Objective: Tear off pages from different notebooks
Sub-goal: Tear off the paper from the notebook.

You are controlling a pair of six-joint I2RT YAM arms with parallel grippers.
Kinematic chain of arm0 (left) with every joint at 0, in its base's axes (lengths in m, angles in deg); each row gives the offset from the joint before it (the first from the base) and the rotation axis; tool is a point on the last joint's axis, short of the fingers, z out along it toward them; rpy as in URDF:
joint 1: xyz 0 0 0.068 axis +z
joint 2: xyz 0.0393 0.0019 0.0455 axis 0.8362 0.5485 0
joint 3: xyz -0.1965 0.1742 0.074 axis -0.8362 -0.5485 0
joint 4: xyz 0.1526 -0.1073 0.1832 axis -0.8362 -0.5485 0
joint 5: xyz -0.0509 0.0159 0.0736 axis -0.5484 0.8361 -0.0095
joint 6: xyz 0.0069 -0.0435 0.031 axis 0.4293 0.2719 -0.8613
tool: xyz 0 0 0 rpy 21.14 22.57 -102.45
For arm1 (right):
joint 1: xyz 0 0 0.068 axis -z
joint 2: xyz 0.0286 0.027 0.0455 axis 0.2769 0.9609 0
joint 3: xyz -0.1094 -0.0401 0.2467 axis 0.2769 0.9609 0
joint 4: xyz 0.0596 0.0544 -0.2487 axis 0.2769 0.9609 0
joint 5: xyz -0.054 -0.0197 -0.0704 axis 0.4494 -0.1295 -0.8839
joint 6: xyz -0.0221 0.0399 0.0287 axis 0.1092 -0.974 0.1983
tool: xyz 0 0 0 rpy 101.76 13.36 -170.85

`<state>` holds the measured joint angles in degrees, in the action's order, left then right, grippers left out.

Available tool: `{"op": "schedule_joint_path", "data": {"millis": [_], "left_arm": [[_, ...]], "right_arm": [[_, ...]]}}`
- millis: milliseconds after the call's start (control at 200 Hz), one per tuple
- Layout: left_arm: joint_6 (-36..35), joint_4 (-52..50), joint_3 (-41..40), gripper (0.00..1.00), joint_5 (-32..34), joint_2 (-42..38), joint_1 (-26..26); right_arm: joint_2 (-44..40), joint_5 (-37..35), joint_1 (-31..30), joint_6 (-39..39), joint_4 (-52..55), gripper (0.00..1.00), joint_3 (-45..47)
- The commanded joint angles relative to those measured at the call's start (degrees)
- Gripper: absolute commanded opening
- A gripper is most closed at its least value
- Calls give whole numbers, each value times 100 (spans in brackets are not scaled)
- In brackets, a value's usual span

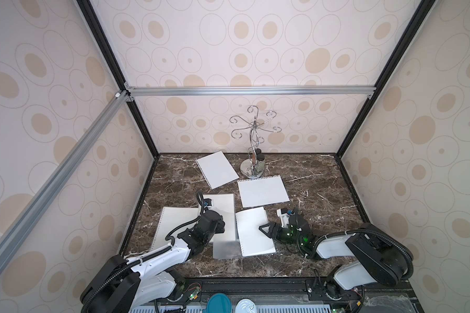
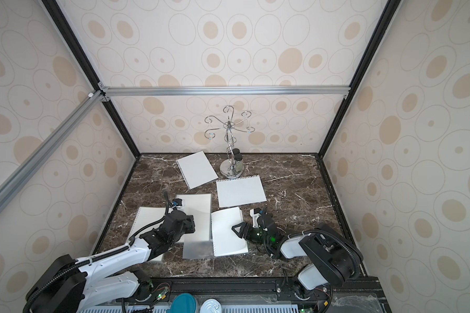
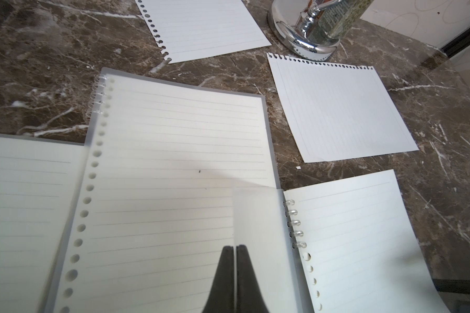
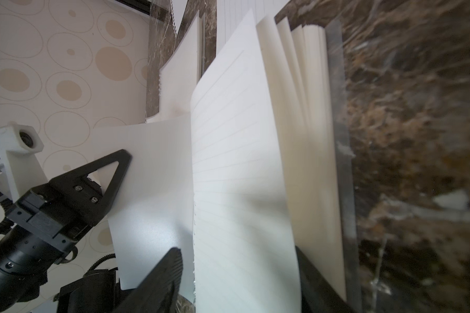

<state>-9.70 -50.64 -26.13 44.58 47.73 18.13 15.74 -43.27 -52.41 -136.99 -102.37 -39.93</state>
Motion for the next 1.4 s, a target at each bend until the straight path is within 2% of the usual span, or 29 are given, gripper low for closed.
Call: {"op": "schedule_joint_path", "data": {"millis": [0, 385, 470, 620, 720, 1070, 1396], "left_arm": [[-52, -124, 112, 0, 107, -134, 12], [-78, -184, 134, 0, 133, -135, 12], [-79, -196, 135, 0, 168, -134, 11], [32, -312, 138, 0, 377, -159, 12], [179, -472, 147, 0, 618, -194, 11], [468, -1112, 308, 0, 1212, -333, 90], [554, -1329, 271, 0, 1434, -459, 222]], "right_arm": [[184, 266, 83, 148, 207, 64, -187], [1495, 648, 225, 207, -723, 59, -692], [1558, 627, 224, 235, -843, 46, -686], [1442, 377, 262, 385, -814, 13, -602], [1298, 207, 341, 447, -801, 0, -526], [881, 167, 878, 587, -514, 0, -377], [32, -489, 1164, 790, 617, 0, -77]]}}
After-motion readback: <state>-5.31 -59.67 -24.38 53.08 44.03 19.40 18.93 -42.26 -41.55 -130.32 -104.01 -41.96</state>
